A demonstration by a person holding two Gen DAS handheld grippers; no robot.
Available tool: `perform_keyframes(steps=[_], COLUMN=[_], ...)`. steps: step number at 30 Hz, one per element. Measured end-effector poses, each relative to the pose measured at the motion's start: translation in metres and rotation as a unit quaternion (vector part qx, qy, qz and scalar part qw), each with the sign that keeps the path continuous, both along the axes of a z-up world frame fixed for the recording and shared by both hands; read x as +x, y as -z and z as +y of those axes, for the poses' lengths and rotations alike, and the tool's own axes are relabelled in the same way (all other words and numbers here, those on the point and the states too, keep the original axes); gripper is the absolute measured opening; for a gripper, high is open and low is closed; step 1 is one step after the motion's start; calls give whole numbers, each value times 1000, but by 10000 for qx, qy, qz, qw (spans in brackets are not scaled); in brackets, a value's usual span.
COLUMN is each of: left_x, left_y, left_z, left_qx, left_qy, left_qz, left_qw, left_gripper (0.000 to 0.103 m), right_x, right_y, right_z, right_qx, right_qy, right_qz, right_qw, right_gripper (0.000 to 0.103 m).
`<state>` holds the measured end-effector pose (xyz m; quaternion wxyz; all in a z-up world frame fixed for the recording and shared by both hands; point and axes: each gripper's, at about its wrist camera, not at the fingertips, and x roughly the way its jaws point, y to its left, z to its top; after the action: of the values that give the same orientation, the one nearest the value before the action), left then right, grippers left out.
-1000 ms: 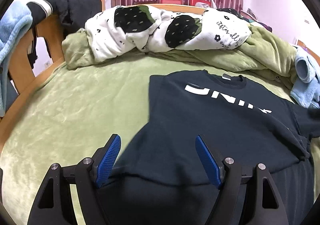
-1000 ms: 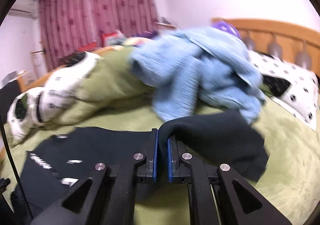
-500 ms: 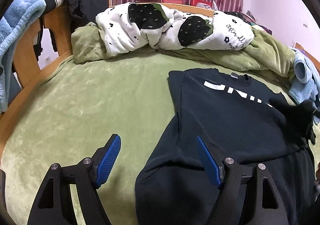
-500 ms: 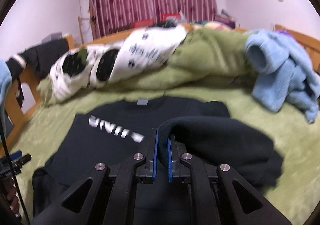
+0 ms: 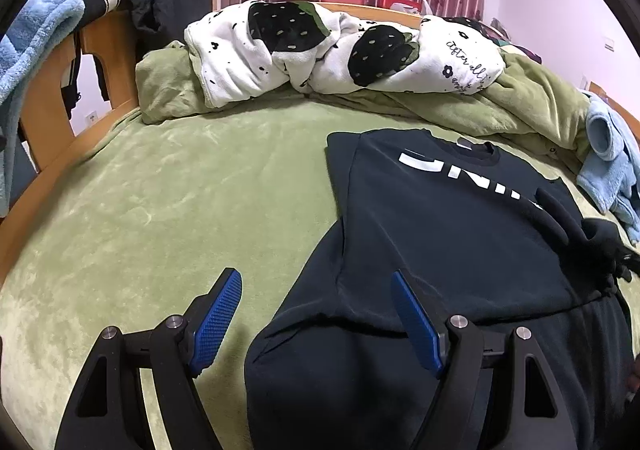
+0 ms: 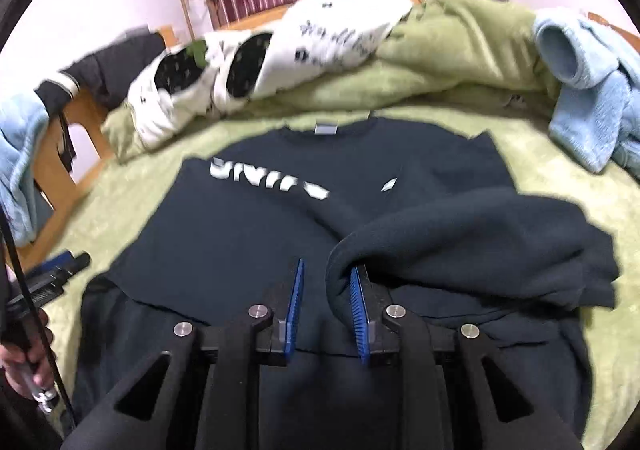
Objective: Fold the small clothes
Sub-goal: 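Fold the held sleeve across the sweatshirt body with the right tool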
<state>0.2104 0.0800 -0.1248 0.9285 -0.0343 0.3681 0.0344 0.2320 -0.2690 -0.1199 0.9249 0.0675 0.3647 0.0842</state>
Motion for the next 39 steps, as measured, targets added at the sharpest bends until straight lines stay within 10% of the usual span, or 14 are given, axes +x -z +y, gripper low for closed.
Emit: perform_keyframes(steps=[13, 21, 39], left_x=[-5, -1, 29], left_y=[-12, -13, 22], left_z=[-16, -21, -25], left_qx=[99, 17, 35], left_qy=[-72, -178, -186], left_qz=[-89, -139, 156], left_qw=[9999, 9997, 9997], left_gripper=[75, 75, 75], right_x=[-18, -14, 26], right_y=[-30, -8, 70], right_z=[-87, -148, -194], right_qx=[-194, -309, -133], right_qy=[901, 1589, 2001], right_qz=[-357, -282, 597], right_qw=[9951, 9864, 9779], right_gripper=[40, 65, 70])
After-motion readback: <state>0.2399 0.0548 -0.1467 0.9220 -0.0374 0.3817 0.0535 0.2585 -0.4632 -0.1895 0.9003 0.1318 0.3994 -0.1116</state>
